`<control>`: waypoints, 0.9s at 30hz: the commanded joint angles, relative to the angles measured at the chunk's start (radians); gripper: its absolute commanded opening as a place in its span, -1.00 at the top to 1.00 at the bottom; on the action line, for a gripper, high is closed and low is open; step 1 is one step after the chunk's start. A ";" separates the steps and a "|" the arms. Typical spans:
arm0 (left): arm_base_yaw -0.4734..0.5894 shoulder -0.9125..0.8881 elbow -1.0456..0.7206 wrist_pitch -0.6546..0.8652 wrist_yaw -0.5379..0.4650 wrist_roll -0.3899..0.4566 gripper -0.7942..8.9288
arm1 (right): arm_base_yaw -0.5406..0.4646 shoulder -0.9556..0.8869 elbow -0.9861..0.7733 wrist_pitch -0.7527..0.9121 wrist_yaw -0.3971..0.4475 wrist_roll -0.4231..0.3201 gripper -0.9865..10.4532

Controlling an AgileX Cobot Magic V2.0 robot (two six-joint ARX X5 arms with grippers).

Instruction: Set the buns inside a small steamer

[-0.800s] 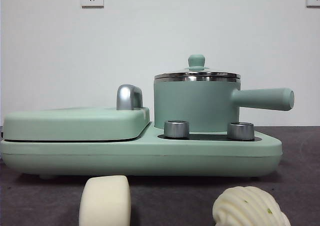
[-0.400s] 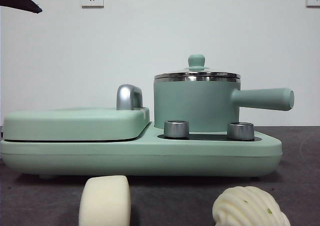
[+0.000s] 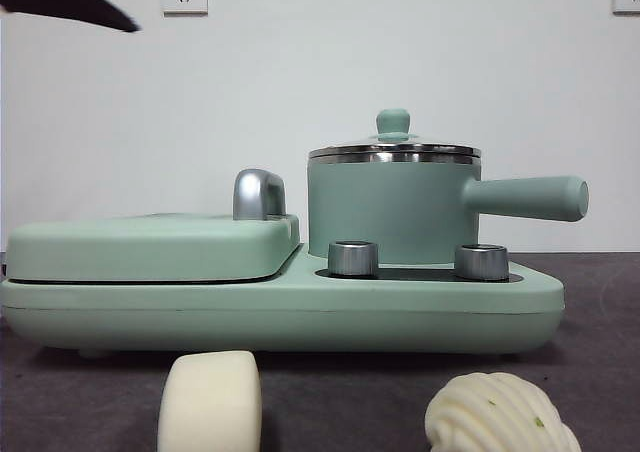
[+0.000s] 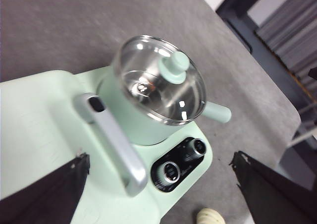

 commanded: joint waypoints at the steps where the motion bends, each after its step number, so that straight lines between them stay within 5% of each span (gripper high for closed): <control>1: -0.043 0.104 0.131 -0.056 -0.040 0.032 -0.13 | 0.002 -0.002 0.027 -0.022 -0.003 0.008 0.03; 18: -0.341 0.729 0.969 -0.443 -0.357 0.144 -0.09 | 0.002 -0.097 0.028 -0.075 -0.003 0.002 0.03; 27: -0.439 0.902 1.106 -0.488 -0.449 0.174 0.06 | 0.002 -0.103 0.028 -0.090 -0.003 0.002 0.03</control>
